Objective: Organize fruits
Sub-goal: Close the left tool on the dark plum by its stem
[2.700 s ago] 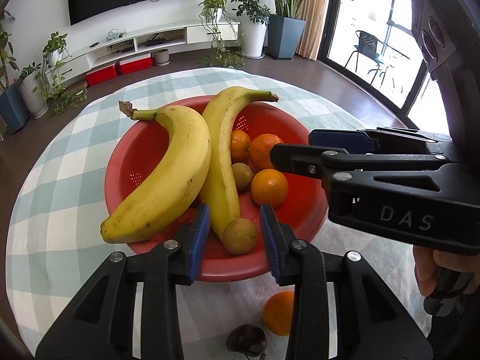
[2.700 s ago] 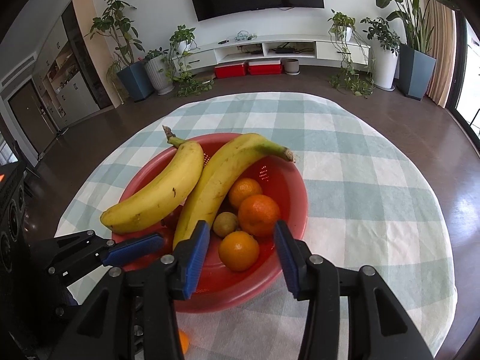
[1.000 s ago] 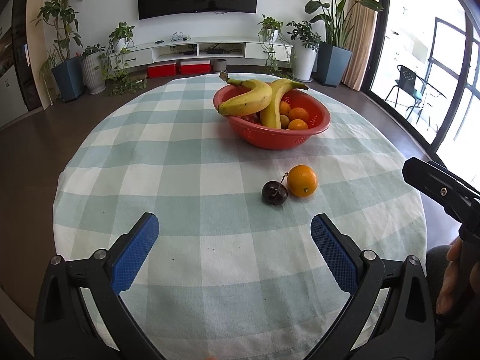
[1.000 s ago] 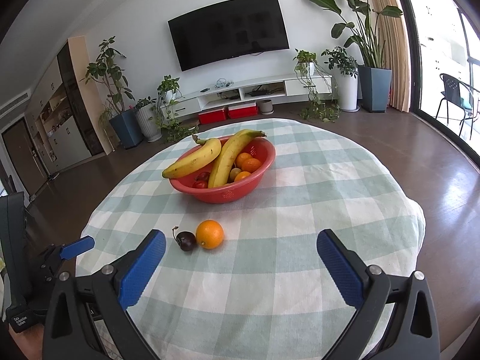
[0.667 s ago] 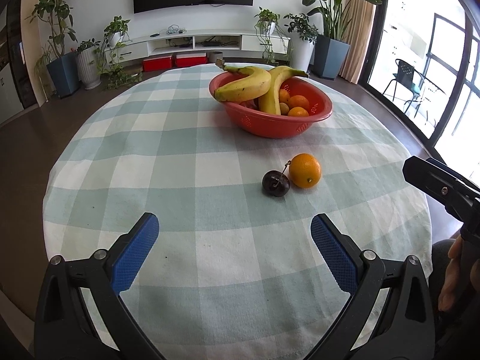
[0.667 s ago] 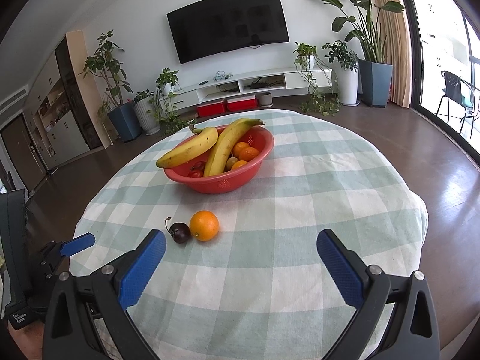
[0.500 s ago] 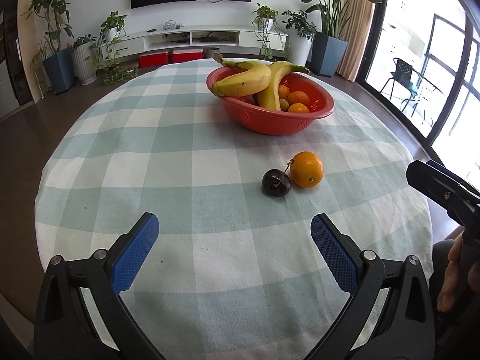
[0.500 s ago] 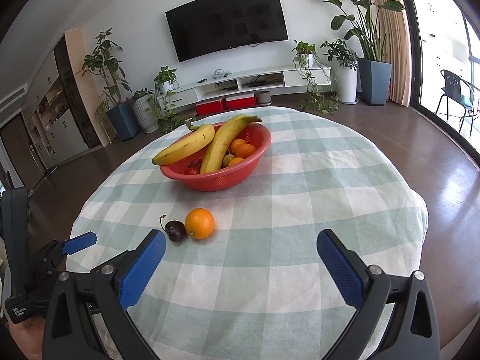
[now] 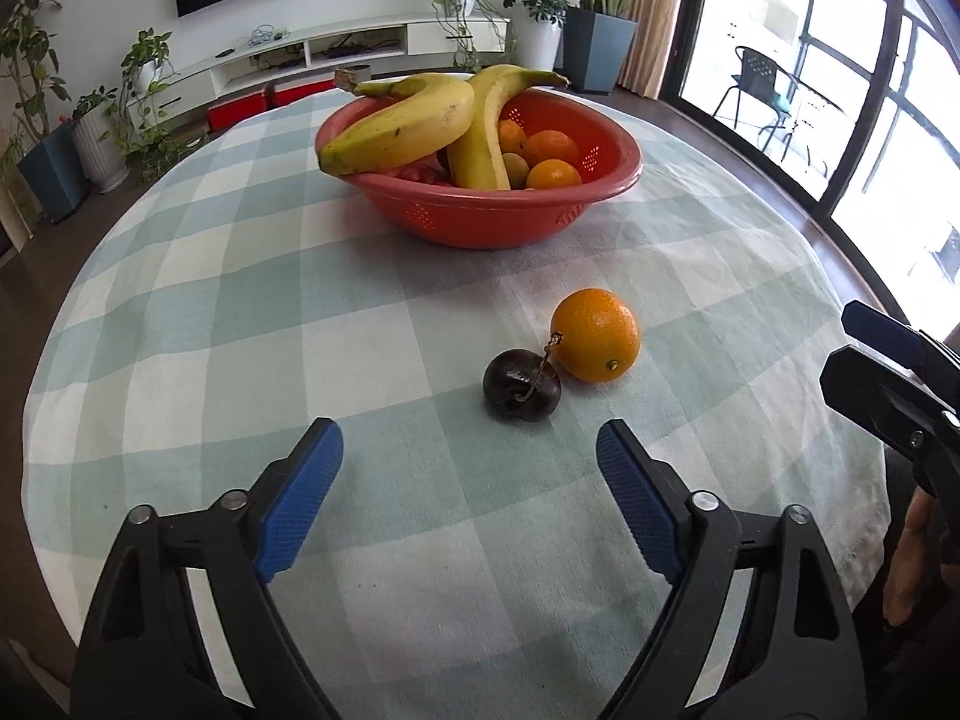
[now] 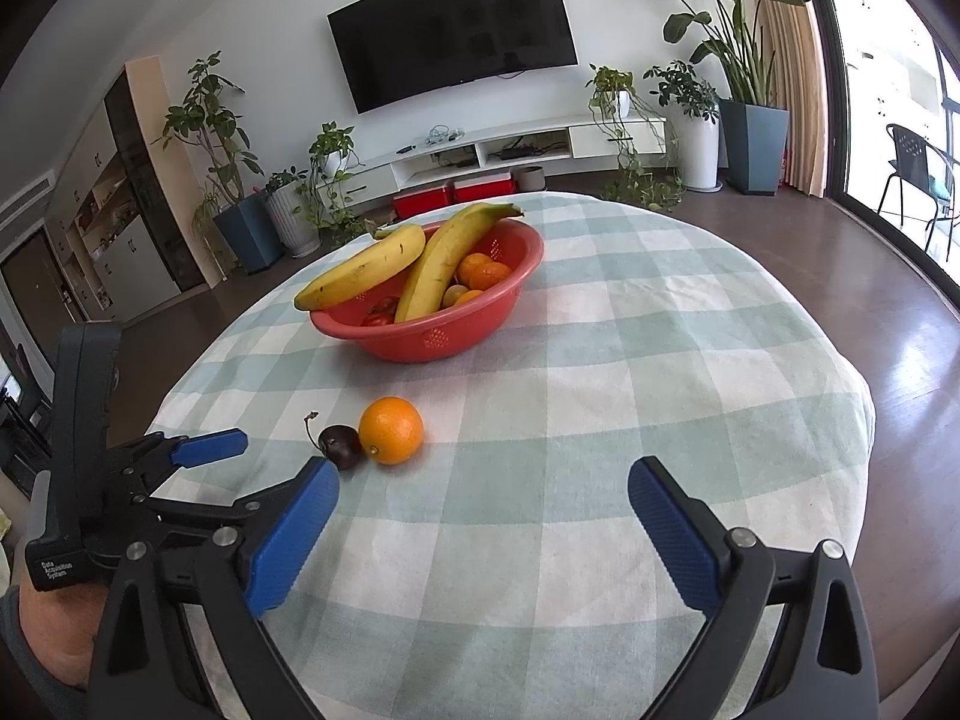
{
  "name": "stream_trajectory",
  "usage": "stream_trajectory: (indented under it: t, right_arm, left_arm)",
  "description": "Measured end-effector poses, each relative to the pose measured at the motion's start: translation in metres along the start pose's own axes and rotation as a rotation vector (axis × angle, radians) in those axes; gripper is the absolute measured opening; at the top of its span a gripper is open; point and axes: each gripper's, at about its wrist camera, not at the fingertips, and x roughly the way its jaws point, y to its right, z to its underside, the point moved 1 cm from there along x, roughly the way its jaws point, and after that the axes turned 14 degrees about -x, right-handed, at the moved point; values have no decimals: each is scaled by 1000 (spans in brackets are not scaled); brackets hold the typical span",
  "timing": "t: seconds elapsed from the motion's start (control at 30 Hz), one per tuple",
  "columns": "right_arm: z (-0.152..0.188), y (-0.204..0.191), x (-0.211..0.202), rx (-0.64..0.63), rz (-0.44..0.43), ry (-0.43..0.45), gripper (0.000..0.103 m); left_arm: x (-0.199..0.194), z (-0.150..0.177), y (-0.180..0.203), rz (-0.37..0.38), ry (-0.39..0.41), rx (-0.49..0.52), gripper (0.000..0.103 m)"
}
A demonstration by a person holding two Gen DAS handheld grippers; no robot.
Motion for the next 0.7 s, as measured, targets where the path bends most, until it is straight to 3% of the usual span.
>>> stream_trajectory:
  t: [0.2, 0.3, 0.37, 0.53, 0.6, 0.7]
  right_arm:
    - [3, 3, 6, 12, -5, -11, 100]
    - [4, 2, 8, 9, -9, -15, 100]
    - [5, 2, 9, 11, -11, -18, 100]
    - [5, 3, 10, 14, -14, -22, 100]
    - [5, 3, 11, 8, -13, -23, 99]
    - [6, 3, 11, 7, -12, -25, 99]
  left_arm:
    - [20, -13, 5, 8, -40, 54, 69]
    - [26, -16, 8, 21, -59, 80, 53]
    - [29, -16, 11, 32, -65, 98, 49]
    - [35, -18, 14, 40, -69, 110, 47]
    - [37, -19, 16, 46, -69, 123, 39]
    - [37, -18, 16, 50, -70, 129, 38]
